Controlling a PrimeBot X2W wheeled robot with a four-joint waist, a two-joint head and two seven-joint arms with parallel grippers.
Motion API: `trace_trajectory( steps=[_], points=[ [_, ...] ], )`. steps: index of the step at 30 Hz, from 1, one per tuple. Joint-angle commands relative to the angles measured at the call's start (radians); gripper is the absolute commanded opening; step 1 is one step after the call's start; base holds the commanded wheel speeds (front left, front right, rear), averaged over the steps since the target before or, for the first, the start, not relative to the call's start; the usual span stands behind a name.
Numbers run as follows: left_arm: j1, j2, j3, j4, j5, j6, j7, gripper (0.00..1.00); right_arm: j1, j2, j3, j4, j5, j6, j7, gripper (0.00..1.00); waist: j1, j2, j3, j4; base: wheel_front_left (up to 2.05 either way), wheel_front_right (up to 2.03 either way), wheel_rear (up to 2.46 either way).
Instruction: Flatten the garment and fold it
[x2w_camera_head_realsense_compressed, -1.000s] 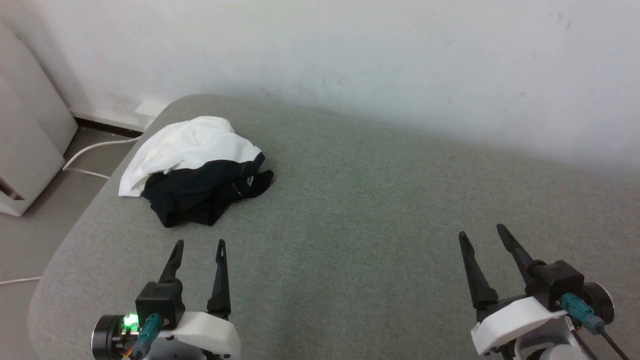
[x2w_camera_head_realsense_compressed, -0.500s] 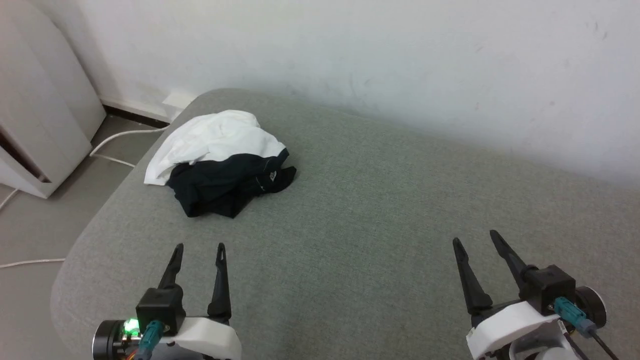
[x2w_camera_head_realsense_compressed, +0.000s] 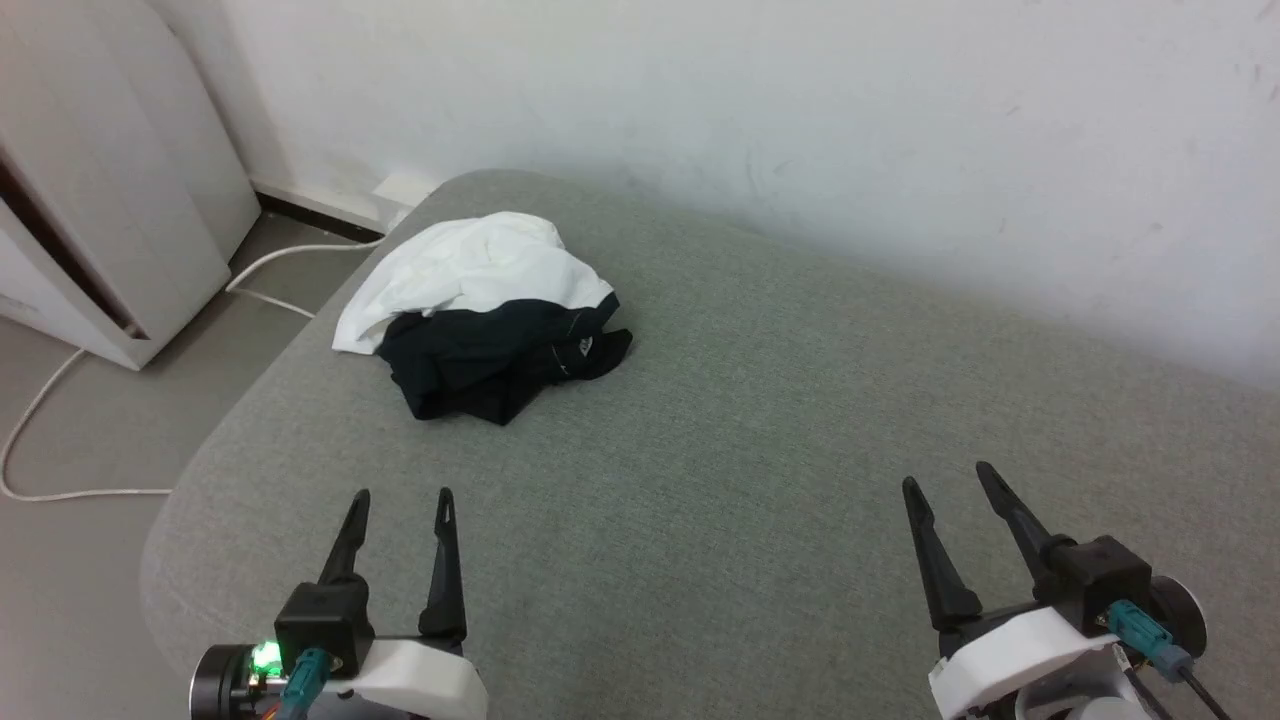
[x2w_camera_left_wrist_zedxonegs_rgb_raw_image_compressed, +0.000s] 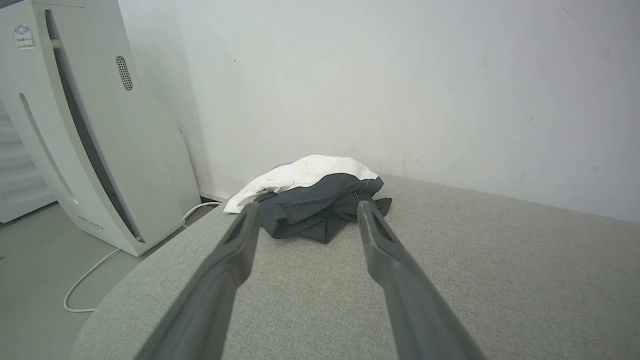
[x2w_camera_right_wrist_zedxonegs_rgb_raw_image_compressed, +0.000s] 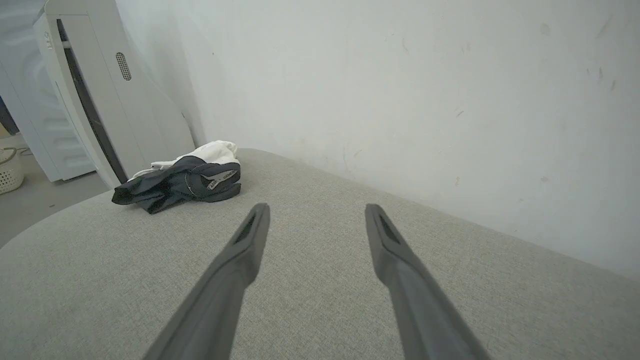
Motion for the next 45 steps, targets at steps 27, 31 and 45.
trace_trajectory(
  steps=[27, 31, 45],
  points=[
    [0.022, 0.033, -0.044, 0.005, -0.033, 0.04, -0.039, 1.0, -0.013, 0.005, -0.003, 0.032, 0.007, 0.006, -0.049, 1.0, 0.0, 0.0, 0.003, 0.066, 0.0, 0.0, 0.0],
    [0.018, 0.033, -0.046, 0.006, -0.036, 0.041, -0.041, 1.0, -0.014, 0.006, -0.006, 0.029, 0.007, 0.006, -0.049, 1.0, 0.0, 0.0, 0.007, 0.065, 0.0, 0.0, 0.0],
    [-0.028, 0.046, -0.046, 0.015, -0.063, 0.025, -0.016, 1.0, -0.023, -0.001, 0.025, -0.004, 0.002, 0.006, -0.035, 1.0, 0.0, 0.0, 0.056, 0.048, 0.0, 0.0, 0.0]
  ],
)
